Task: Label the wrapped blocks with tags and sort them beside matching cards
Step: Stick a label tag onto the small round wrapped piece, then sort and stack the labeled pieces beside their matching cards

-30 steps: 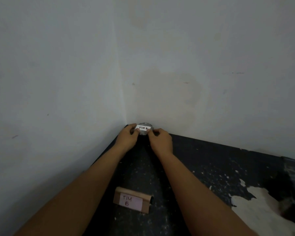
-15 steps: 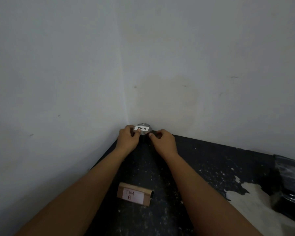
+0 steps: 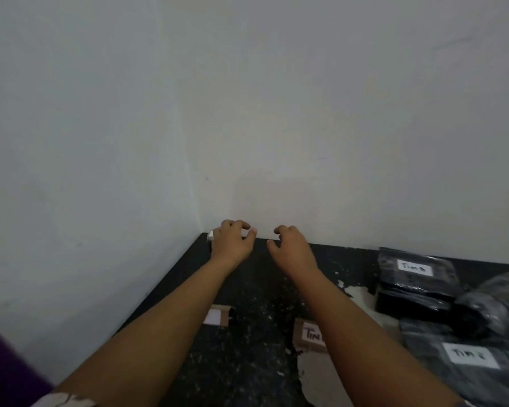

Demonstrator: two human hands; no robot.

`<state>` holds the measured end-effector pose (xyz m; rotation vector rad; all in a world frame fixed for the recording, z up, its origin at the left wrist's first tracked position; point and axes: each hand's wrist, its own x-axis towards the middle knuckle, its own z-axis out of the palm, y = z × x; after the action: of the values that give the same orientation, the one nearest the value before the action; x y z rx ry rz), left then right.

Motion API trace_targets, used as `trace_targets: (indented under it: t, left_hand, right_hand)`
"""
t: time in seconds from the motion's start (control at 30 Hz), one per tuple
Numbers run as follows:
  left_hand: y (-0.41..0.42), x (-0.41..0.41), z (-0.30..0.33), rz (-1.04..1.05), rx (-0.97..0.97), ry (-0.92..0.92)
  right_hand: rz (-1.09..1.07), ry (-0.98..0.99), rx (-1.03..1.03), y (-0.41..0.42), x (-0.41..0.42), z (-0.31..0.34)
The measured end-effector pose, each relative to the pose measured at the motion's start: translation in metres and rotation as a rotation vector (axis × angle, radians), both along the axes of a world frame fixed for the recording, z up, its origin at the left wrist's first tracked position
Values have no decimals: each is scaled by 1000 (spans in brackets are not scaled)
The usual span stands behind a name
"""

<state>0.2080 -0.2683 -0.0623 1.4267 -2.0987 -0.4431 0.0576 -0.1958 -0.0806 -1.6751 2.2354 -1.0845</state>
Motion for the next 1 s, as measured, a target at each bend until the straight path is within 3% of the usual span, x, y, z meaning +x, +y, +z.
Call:
trace_targets:
  t: [0.5,0.73,0.83,1.0]
  left_hand:
    - [150,-123,41,-417,14,-83]
    - [182,-168,23,-452,92,-109]
    - [188,-184,12,-430,190,-51]
    - [186,-205,-3,-422,184,-138]
  right_hand:
    - [-150,143,21,167,-106,42]
    - [-249,137,66,217,-160,40]
    - [-261,151,165,230,-182,34]
    - [-352,191,296,234,-204,32]
